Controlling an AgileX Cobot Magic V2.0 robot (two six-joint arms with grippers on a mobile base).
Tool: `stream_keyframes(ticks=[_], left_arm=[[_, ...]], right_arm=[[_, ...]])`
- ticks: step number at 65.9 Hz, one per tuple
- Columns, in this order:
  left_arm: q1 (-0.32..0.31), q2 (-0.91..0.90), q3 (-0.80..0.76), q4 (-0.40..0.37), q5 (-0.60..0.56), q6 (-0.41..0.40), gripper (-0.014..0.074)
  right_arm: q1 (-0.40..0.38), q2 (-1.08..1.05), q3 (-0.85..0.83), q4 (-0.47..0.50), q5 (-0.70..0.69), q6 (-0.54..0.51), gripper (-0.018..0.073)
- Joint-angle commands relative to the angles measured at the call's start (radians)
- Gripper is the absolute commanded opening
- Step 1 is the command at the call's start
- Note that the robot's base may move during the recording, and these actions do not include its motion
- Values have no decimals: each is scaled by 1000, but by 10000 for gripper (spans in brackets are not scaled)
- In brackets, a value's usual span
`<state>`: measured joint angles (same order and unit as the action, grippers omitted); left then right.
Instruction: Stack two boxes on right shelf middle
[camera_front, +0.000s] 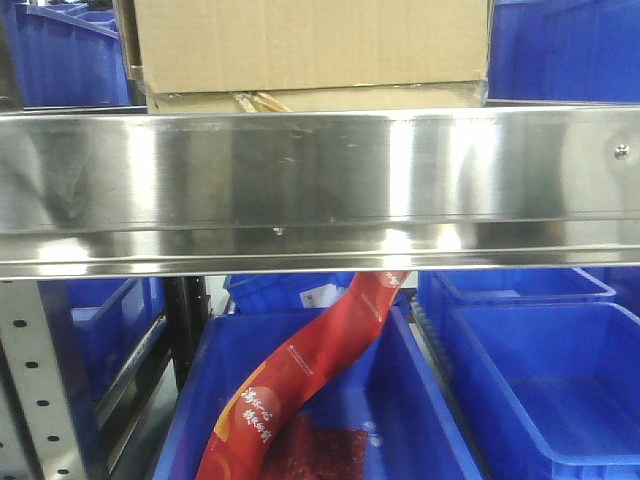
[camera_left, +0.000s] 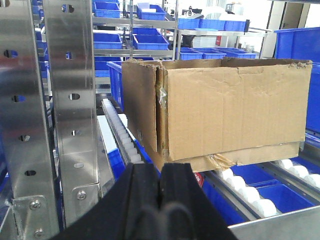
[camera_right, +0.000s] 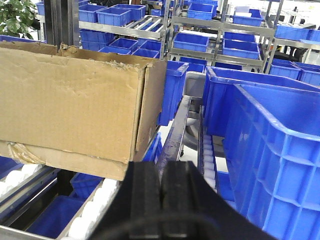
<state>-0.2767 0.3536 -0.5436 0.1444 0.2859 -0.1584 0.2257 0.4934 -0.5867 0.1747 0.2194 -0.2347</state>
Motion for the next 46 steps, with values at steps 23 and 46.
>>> stream_keyframes(ticks=[23,46], left_arm=[[129,-51,43,-2,-29,1,-111],[334,-317,383,-30,-170,1,-111]], right_arm=[[-4,-6,3,-7,-28,-2,-154],[-4,-6,3,-7,-28,-2,-154]])
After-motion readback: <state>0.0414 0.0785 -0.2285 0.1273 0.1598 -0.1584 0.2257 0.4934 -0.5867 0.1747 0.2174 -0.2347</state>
